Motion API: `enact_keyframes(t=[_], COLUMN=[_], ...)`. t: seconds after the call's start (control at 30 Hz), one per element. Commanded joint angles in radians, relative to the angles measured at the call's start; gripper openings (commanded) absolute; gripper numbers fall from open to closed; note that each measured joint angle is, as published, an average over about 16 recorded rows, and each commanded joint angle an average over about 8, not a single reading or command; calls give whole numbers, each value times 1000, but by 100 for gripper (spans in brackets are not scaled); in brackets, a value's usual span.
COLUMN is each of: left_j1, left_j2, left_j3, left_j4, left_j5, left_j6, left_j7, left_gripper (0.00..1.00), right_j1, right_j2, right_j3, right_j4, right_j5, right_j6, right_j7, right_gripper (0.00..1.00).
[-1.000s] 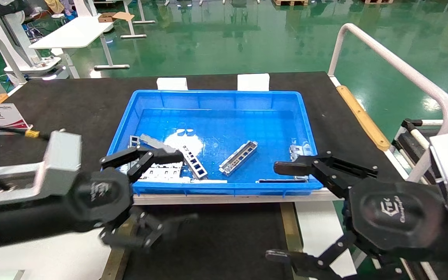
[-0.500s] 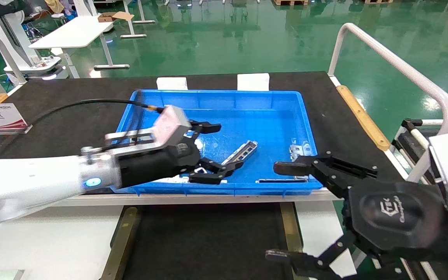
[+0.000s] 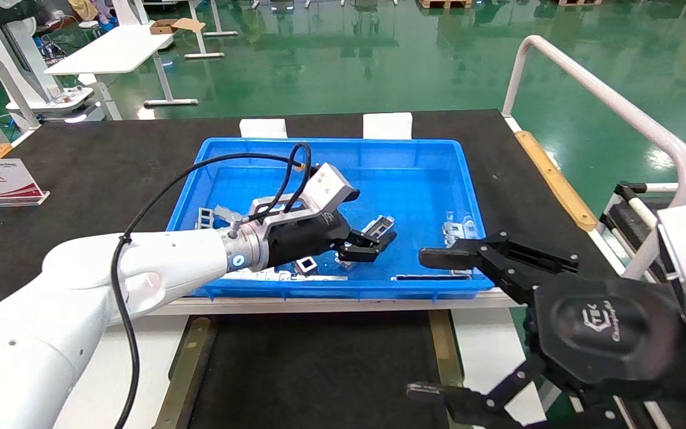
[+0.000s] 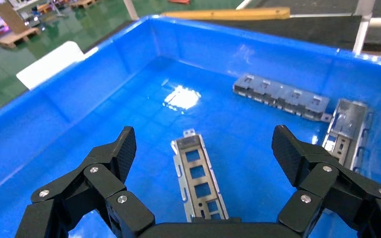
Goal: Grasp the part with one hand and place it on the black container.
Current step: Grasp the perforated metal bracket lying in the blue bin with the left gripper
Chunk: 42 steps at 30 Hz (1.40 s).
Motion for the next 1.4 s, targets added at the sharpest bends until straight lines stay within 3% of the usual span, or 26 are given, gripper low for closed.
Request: enact_keyframes(t=[0.03, 0.33, 0.4, 0.43, 0.57, 0.6, 0.63, 0.7, 1.4], left_j1=[-10, 6, 8, 8, 10, 11, 12, 13, 10], left_j2=[18, 23, 22, 22, 22, 21, 21, 21, 17], left_j3=[8, 141, 171, 186, 242, 255, 268, 293, 453], left_j4=[40, 32, 26, 23, 11, 7, 4, -2, 8], left_j5=[-8, -72, -89, -97, -128, -136, -144, -161, -334], left_j6=[-14, -114, -135, -144, -176, -183, -189, -201, -278], left_j7=[20, -21, -36, -44, -69, -74, -78, -85, -91], left_gripper=[100, 100, 96, 89, 39, 26, 14, 0, 0], right_j1=[0, 0, 0, 0, 0, 0, 0, 0, 0], right_j2=[0, 0, 0, 0, 0, 0, 0, 0, 0], right_j3=[0, 0, 0, 0, 0, 0, 0, 0, -1], right_j4=[0, 0, 0, 0, 0, 0, 0, 0, 0], right_j5=[0, 0, 0, 0, 0, 0, 0, 0, 1], right_j6=[0, 0, 0, 0, 0, 0, 0, 0, 0], right_j7=[0, 0, 0, 0, 0, 0, 0, 0, 0], right_gripper=[100, 98, 76, 64, 14, 3, 0, 0, 0])
